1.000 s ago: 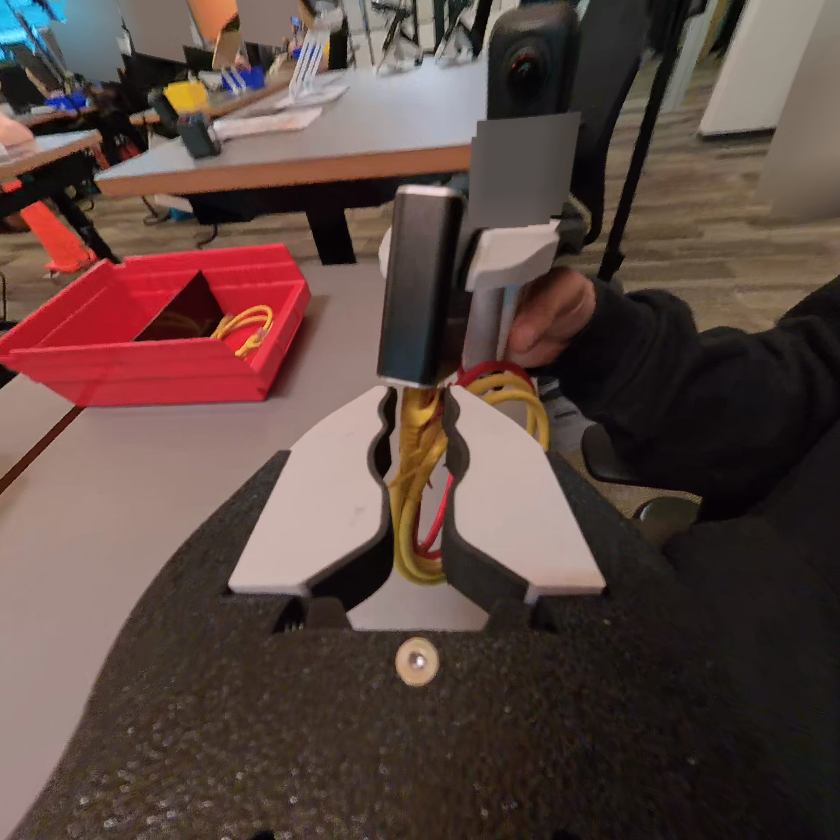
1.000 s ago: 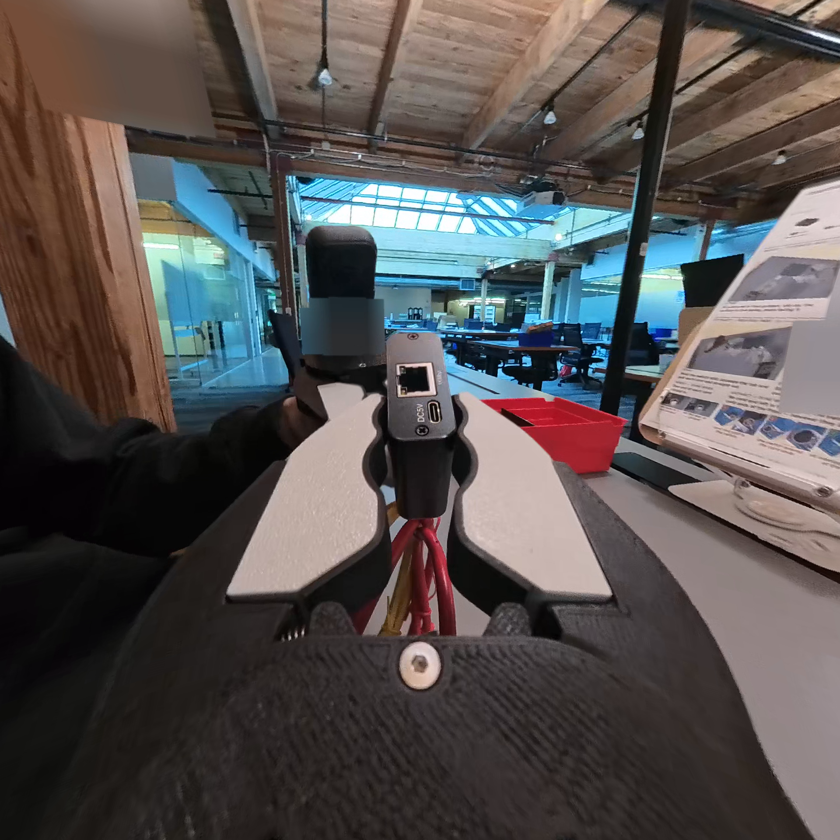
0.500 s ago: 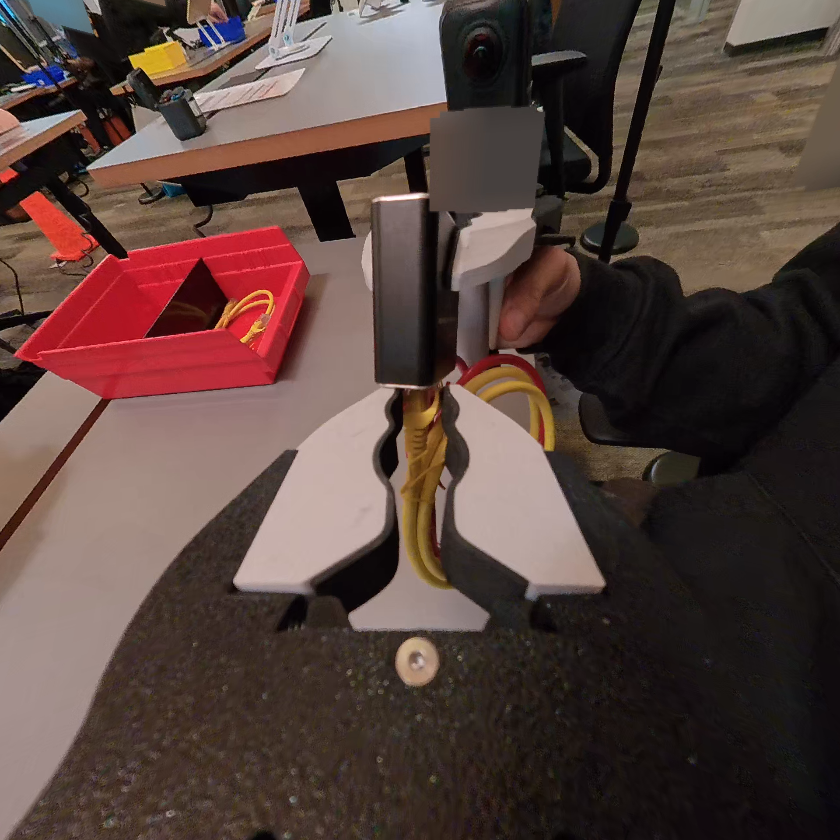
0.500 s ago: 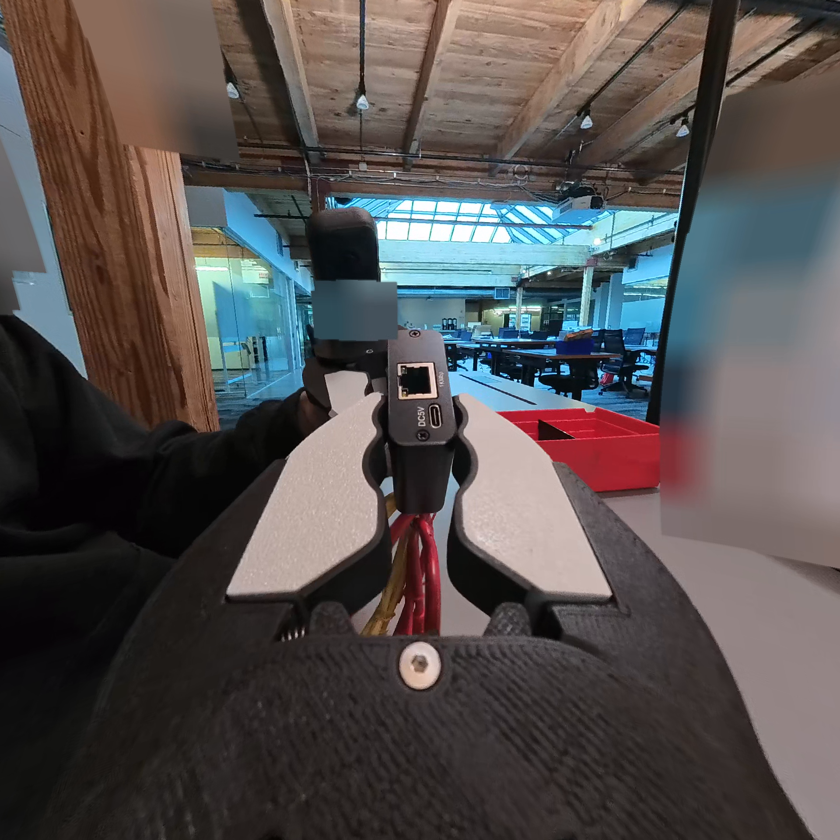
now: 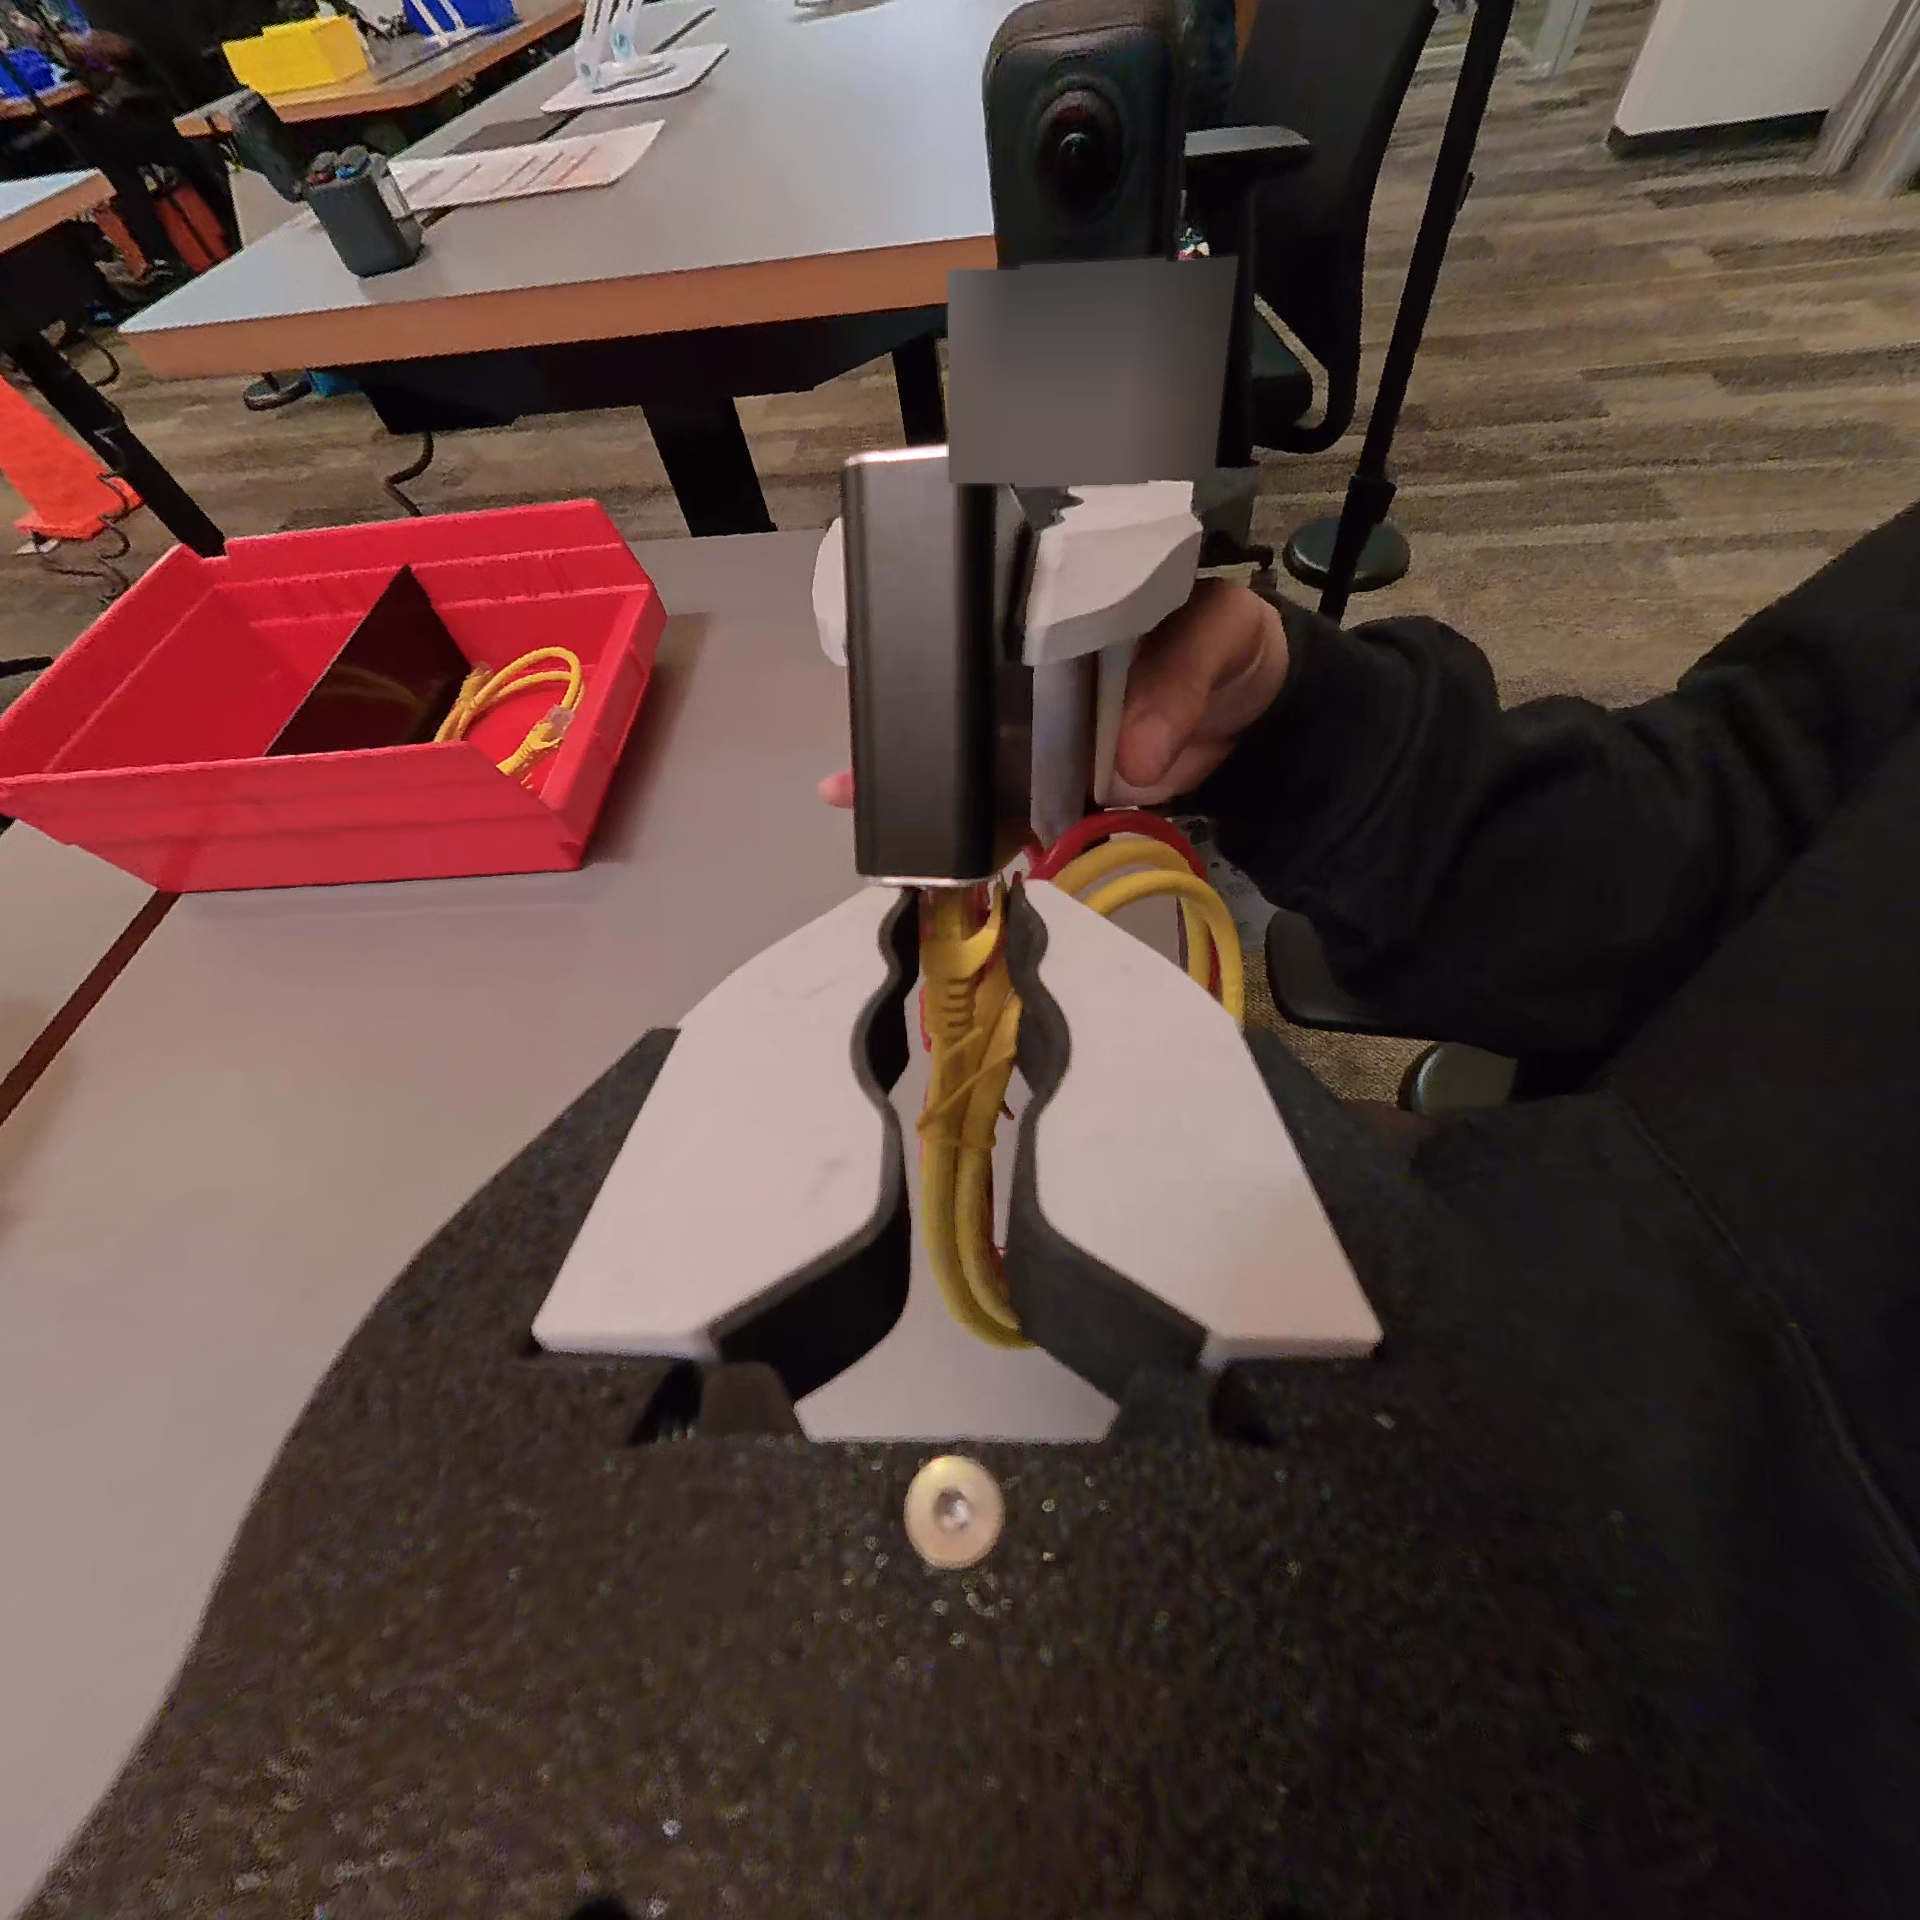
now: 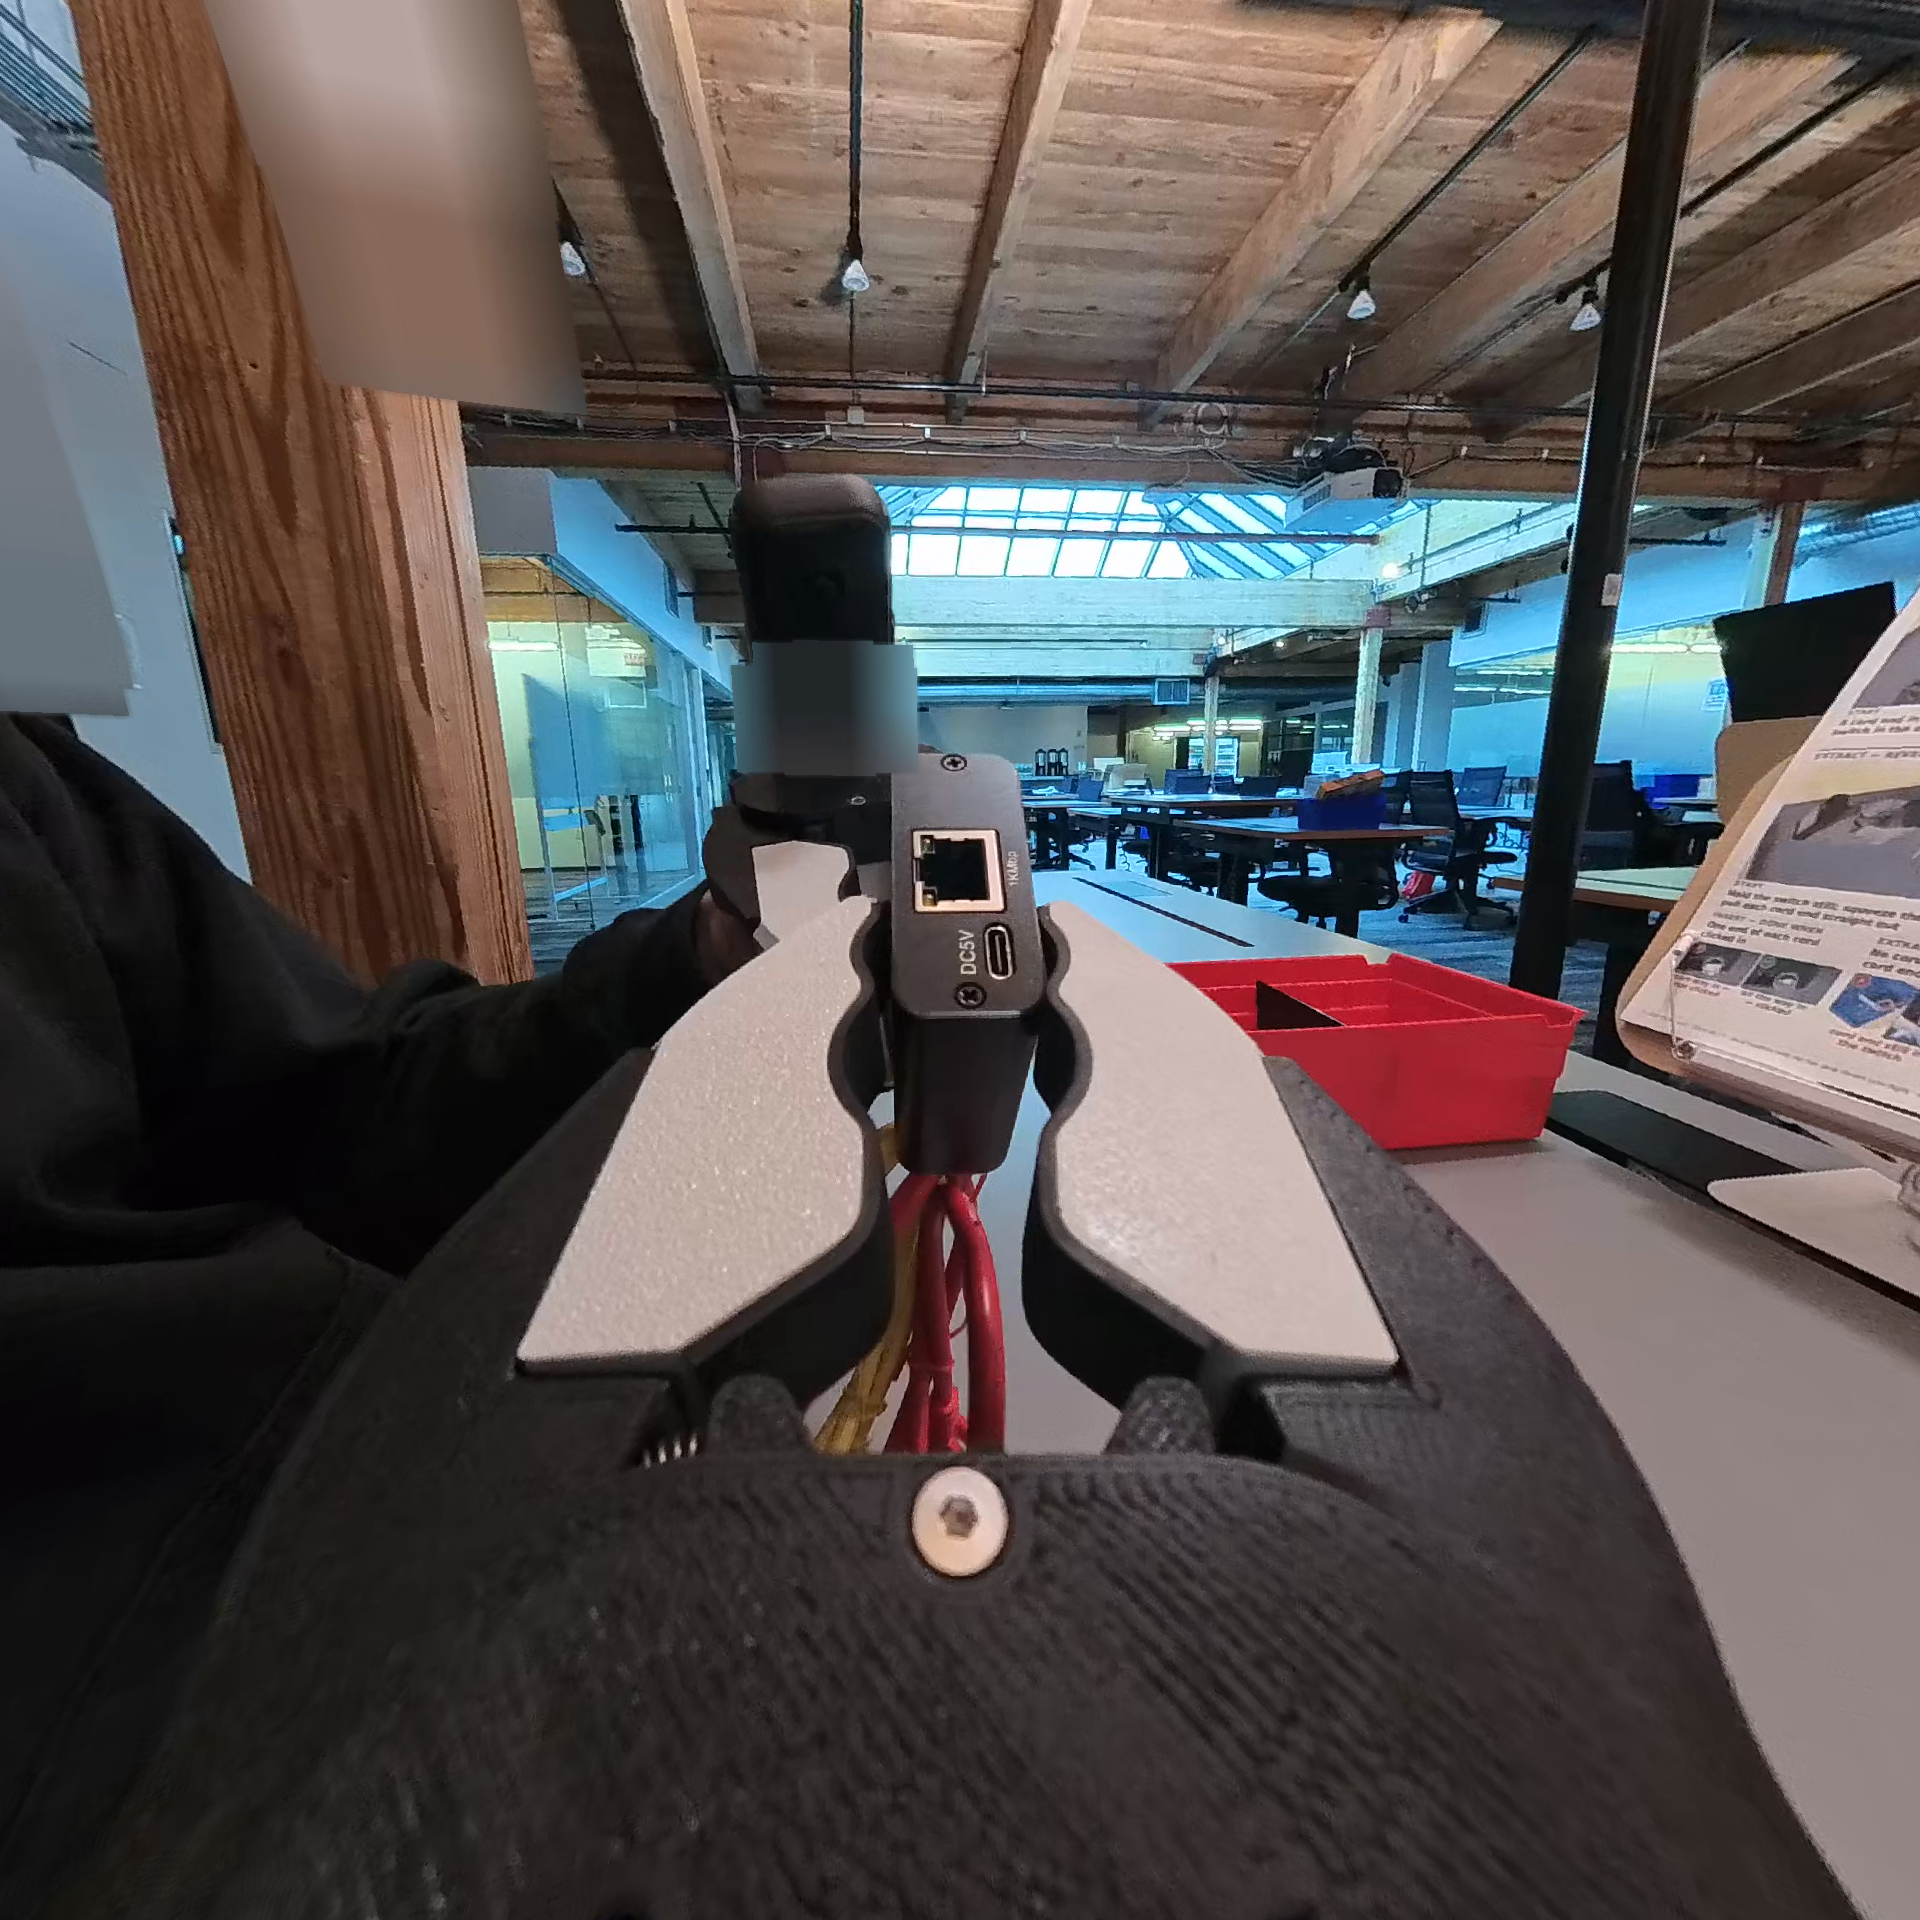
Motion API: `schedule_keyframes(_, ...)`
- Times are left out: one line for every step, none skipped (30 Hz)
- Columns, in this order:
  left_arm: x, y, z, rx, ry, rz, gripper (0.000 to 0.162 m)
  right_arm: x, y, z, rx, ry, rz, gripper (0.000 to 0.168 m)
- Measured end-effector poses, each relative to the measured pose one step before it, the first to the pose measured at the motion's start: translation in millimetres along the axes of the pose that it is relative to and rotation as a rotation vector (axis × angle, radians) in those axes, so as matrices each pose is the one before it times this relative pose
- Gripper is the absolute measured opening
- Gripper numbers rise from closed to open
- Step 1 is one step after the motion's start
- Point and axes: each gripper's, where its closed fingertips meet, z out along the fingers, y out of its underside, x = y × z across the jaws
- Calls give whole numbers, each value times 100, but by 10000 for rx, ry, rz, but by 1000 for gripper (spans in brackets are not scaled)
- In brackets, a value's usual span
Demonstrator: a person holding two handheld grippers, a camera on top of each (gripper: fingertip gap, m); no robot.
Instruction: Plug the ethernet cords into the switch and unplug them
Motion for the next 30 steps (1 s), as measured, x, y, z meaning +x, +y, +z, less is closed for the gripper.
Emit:
schedule_keyframes(-22,2,82,-19,-86,-77,16,71,-17,-63,-5,37,25,26)
schedule_keyframes(-45,39,84,-24,-94,-65,16,43,52,-51,-33,5,45,26)
schedule_keyframes(-5,-18,71,51,-64,-79,16,64,20,-73,2,4,47,25)
schedule_keyframes(53,-43,84,129,0,-104,15,28,-46,-92,59,-19,42,25)
schedule_keyframes(71,60,78,87,43,-125,15,0,38,-73,-17,-35,42,25)
schedule_keyframes(24,167,115,20,19,-132,15,51,182,-18,-122,3,55,25)
schedule_keyframes(-30,135,107,63,-43,-137,15,105,116,-13,-67,40,86,25)
schedule_keyframes(-37,94,103,73,-51,-169,15,97,42,-17,-1,31,76,25)
schedule_keyframes(-43,178,69,-7,-45,-149,15,81,186,-14,-87,2,48,25)
schedule_keyframes(-128,204,67,-34,-104,-108,16,144,206,1,-92,39,81,25)
schedule_keyframes(-177,143,52,-10,-136,-114,16,206,151,36,-43,84,97,25)
schedule_keyframes(-58,103,16,-1,-52,-95,19,157,98,53,-8,35,102,25)
schedule_keyframes(78,68,-32,-2,41,-84,21,42,71,42,1,-43,67,25)
schedule_keyframes(50,85,-27,-10,22,-89,24,87,91,57,-22,0,72,25)
schedule_keyframes(7,95,-9,-6,-27,-58,27,169,63,78,-33,64,63,25)
schedule_keyframes(5,106,-26,0,-12,-54,30,89,82,105,-36,17,1,25)
schedule_keyframes(-29,94,-55,11,-23,-93,32,48,115,113,-49,-21,-5,25)
schedule_keyframes(-102,99,-48,13,-75,-107,33,118,112,127,-42,14,39,25)
schedule_keyframes(-238,101,-93,25,-140,-103,28,65,125,153,-47,-29,49,25)
schedule_keyframes(-361,-19,-163,131,-169,-104,17,-80,58,156,-4,-149,42,25)
schedule_keyframes(-177,-171,-212,274,10,-119,16,-55,-111,155,102,-129,106,25)
schedule_keyframes(-10,-144,-200,231,119,-101,16,62,-137,165,126,-50,121,25)
schedule_keyframes(44,101,-179,15,82,83,16,-70,82,188,-14,-142,80,25)
schedule_keyframes(-38,247,-144,-131,-51,257,16,-21,251,171,-118,-122,23,25)
schedule_keyframes(-127,201,-105,-105,-128,240,16,77,160,139,-58,-35,4,25)
schedule_keyframes(-74,62,-110,-15,-22,115,16,9,46,110,22,-86,23,25)
schedule_keyframes(-16,-33,-134,54,60,95,16,-31,-2,100,53,-131,74,26)
schedule_keyframes(-52,-39,-131,76,34,137,16,48,-17,106,64,-60,93,26)
schedule_keyframes(-17,-46,-119,77,54,149,16,24,-19,97,72,-75,76,26)
schedule_keyframes(65,-88,-116,94,90,121,16,-66,-42,72,74,-135,74,26)
